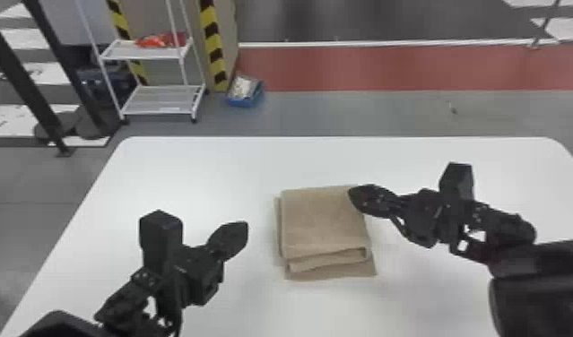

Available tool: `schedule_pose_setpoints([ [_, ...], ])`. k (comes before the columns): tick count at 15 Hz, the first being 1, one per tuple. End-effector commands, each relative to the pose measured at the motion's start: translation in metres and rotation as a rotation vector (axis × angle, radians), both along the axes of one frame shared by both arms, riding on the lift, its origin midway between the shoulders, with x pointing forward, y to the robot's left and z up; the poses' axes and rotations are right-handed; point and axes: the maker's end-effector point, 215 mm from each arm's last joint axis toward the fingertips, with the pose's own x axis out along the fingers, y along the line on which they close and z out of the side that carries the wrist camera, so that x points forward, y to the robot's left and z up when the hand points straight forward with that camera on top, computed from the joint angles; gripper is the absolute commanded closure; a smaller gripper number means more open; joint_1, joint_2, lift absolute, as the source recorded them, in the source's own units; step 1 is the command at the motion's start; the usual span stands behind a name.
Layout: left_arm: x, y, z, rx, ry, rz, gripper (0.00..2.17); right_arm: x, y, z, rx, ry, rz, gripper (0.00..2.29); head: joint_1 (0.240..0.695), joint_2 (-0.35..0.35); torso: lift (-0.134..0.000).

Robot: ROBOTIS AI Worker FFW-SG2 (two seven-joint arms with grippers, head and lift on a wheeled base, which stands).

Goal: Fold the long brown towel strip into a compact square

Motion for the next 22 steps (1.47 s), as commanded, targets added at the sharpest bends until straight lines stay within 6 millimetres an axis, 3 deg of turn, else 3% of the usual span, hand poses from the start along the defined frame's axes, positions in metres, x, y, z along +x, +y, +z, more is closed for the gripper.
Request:
schedule_pose_setpoints([
  [1, 0.006, -0.004, 0.000, -0.023, -0.025, -0.004, 1.20, -0.002, 0.013, -0.004, 0.030, -0.075, 0.006, 1.59, 0.695, 0.066, -0.124],
  [4, 0.010, -0.008, -0.001, -0.047, -0.045, -0.009, 1.20, 0.000, 0.014, -0.008, 0.036, -0.131, -0.006, 1.59, 0.695, 0.070, -0.124],
  [11, 0.013, -0.006, 0.005, -0.076, -0.060, -0.010, 1.20, 0.018, -0.003, -0.058, -0.019, -0.035, -0.093, 1.59, 0.695, 0.064, -0.124],
  [14, 0.012, -0.006, 0.004, -0.078, -0.058, -0.011, 1.20, 0.020, -0.010, -0.067, -0.027, -0.007, -0.116, 1.59, 0.695, 0.055, -0.124],
  [16, 0.013, -0.006, 0.010, -0.081, -0.067, -0.010, 1.20, 0.017, -0.022, -0.061, -0.006, -0.023, -0.143, 1.58, 0.695, 0.048, -0.124],
  [18, 0.014, -0.006, 0.013, -0.084, -0.073, -0.003, 1.20, 0.014, -0.024, -0.041, 0.017, -0.050, -0.156, 1.58, 0.695, 0.041, -0.124],
  [22, 0.017, -0.011, 0.016, -0.093, -0.079, -0.004, 1.20, 0.007, -0.017, 0.020, 0.066, -0.149, -0.168, 1.48, 0.695, 0.030, -0.124],
])
